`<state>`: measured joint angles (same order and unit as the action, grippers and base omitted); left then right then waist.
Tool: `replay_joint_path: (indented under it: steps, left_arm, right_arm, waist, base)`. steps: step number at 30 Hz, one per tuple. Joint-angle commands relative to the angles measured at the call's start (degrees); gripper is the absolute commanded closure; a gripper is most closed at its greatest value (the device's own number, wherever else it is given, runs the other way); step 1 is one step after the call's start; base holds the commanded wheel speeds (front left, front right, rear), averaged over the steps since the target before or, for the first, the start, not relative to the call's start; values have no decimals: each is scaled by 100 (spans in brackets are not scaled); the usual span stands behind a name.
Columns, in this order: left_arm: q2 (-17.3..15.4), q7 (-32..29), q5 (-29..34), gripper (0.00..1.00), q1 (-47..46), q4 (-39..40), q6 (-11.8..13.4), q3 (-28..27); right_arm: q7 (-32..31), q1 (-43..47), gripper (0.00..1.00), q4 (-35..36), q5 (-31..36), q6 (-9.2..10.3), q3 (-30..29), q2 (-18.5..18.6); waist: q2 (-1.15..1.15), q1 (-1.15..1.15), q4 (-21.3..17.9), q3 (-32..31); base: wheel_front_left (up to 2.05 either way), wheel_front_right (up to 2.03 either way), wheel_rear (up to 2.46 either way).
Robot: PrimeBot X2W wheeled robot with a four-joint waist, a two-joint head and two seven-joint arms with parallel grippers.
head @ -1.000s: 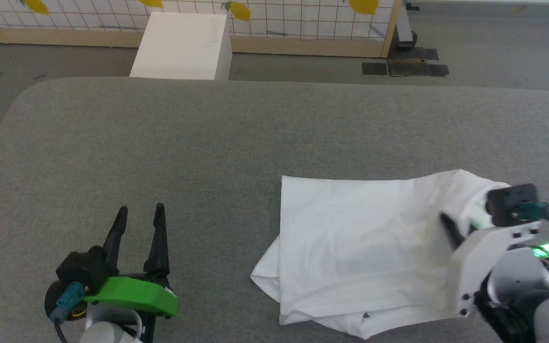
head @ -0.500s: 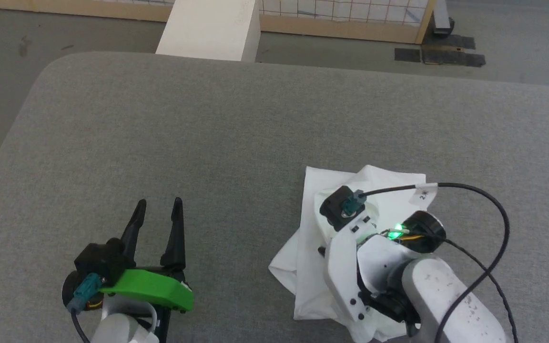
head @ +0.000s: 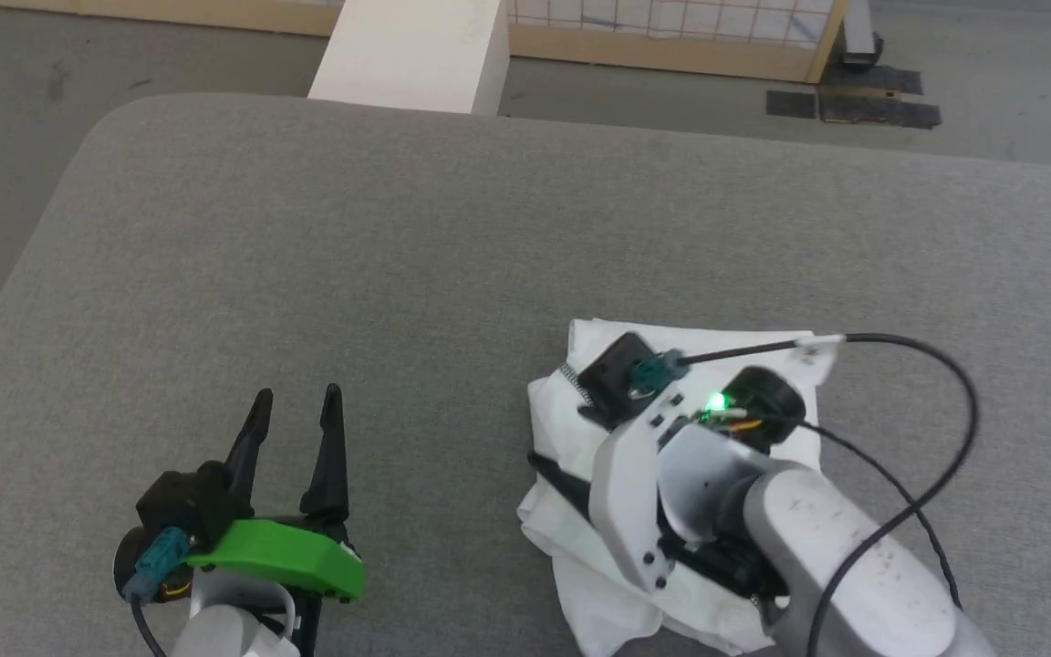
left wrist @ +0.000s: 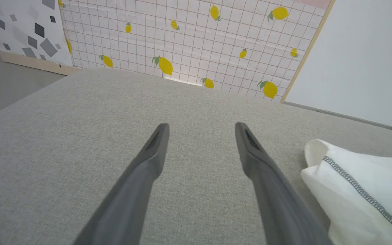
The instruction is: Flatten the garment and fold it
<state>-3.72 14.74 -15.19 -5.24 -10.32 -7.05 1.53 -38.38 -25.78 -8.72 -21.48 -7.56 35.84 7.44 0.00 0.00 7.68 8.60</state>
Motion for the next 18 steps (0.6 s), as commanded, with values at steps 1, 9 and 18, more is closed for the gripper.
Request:
replay_joint_path:
  steps: [1,9,18]
  left_arm:
    - [28,26,32,0,37,-4,-35,-13]
    - [7,26,82,0,106,108,-37,-86]
    - [10,26,149,0,117,294,-37,-157]
  right_arm:
    - [259,-42,0,155,-57,8,-108,33]
    - [1967,680,0,967,283,8,-1660,-214]
    - [2752,1918,0,815,-581,8,-3490,-453]
  waist:
    - [0,0,-112,-110]
    - [0,0,-401,-276]
    - [0,0,-630,-283]
  base:
    - [0,0,0]
    - [0,0,0]
    - [0,0,0]
